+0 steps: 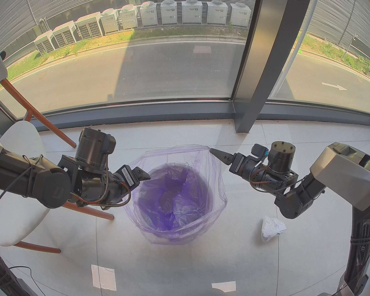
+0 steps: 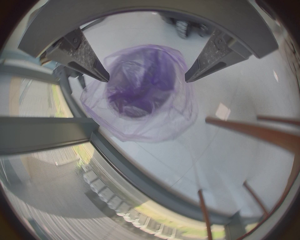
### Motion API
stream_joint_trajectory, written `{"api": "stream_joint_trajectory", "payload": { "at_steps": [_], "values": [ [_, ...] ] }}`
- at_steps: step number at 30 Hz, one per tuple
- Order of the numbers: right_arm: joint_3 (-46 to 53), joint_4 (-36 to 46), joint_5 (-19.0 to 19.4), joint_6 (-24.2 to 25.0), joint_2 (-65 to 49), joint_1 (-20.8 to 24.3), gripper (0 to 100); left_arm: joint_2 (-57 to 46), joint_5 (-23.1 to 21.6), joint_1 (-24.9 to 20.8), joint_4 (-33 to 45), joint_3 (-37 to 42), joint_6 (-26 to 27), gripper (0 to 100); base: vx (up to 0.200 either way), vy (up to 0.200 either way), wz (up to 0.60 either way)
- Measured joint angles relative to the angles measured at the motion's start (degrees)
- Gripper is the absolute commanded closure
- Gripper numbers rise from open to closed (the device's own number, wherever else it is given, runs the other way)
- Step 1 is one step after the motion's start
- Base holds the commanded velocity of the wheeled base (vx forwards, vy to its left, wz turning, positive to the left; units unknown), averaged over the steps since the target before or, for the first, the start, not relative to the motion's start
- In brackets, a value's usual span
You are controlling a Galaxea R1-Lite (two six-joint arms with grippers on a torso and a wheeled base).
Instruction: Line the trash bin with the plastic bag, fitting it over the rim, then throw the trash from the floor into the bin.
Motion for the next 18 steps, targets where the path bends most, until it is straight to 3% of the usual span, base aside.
{"api": "stream_joint_trajectory", "payload": {
  "at_steps": [3,6,12,18],
  "values": [
    [-3.5,2.2,0.0,-1.1,0.7,-0.6,0,-0.1,-0.1,2.8,0.1,-0.2,10.8,0,0.0,0.0,0.0],
    [-6.1,4.2,0.1,-2.2,1.7,-1.3,0,-0.1,-0.5,5.3,-0.2,-0.2,18.1,0,0.0,0.0,0.0],
    [-6.9,4.9,0.2,-3.1,3.4,-2.0,0,0.8,-0.9,8.9,-3.2,0.2,25.5,0,0.0,0.0,0.0],
    [-6.1,4.1,0.4,-4.3,5.0,-2.2,0,4.6,-0.8,10.6,-16.7,1.0,28.4,0,0.0,0.0,0.0]
  ]
}}
